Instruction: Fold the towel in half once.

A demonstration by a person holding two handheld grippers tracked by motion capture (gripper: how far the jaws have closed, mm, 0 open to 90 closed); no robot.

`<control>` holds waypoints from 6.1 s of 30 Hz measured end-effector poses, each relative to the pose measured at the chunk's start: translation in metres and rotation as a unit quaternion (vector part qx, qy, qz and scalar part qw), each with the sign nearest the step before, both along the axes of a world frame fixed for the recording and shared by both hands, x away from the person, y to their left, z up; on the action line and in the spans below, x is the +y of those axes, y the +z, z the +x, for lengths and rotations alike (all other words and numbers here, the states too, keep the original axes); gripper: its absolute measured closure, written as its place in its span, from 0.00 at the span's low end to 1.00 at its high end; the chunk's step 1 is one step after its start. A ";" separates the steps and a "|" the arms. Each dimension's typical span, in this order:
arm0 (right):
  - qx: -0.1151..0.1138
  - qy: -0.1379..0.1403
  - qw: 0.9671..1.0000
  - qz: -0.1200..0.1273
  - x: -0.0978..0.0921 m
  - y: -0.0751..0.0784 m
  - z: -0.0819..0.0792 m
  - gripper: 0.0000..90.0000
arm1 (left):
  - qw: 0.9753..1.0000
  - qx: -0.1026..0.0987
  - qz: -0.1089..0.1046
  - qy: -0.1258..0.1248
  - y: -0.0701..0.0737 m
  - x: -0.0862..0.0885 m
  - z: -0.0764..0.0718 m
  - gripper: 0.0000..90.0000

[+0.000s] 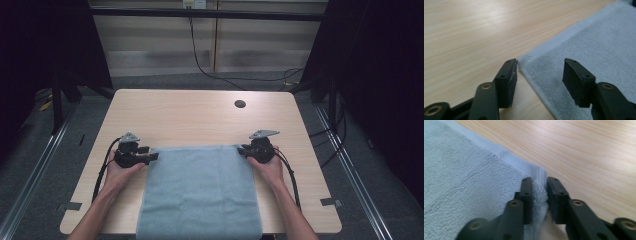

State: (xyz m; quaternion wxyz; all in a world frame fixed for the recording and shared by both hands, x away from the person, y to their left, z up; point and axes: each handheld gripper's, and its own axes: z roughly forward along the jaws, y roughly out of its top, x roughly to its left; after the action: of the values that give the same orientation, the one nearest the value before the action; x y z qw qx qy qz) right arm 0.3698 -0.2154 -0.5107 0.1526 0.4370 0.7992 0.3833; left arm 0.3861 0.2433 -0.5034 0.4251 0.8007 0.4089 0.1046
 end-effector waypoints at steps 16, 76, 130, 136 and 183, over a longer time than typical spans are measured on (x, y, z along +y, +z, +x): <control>0.004 0.001 1.000 0.016 0.000 -0.001 -0.001 0.91 | 0.997 -0.024 0.047 -0.056 -0.006 -0.019 0.000 0.47; -0.137 -0.035 0.987 0.082 -0.030 0.213 0.071 0.93 | 0.986 -0.123 -0.110 -0.028 0.185 -0.028 0.069 0.95; 0.105 0.072 0.990 0.064 0.010 0.011 -0.133 0.94 | 0.992 0.025 -0.003 -0.127 0.000 0.007 -0.118 0.95; 0.088 0.036 0.995 0.037 0.009 0.012 -0.094 0.94 | 0.995 0.019 -0.008 -0.103 -0.003 -0.004 -0.083 0.95; -0.031 -0.063 0.987 0.143 -0.026 0.071 0.047 0.94 | 0.996 -0.038 -0.083 -0.006 0.065 -0.033 0.054 0.95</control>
State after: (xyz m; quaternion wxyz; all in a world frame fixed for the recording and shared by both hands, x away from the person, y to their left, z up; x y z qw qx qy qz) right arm 0.4170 -0.2415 -0.4393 0.1373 0.4915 0.7018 0.4970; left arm 0.4401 0.2104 -0.4383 0.5057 0.7610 0.3945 0.0980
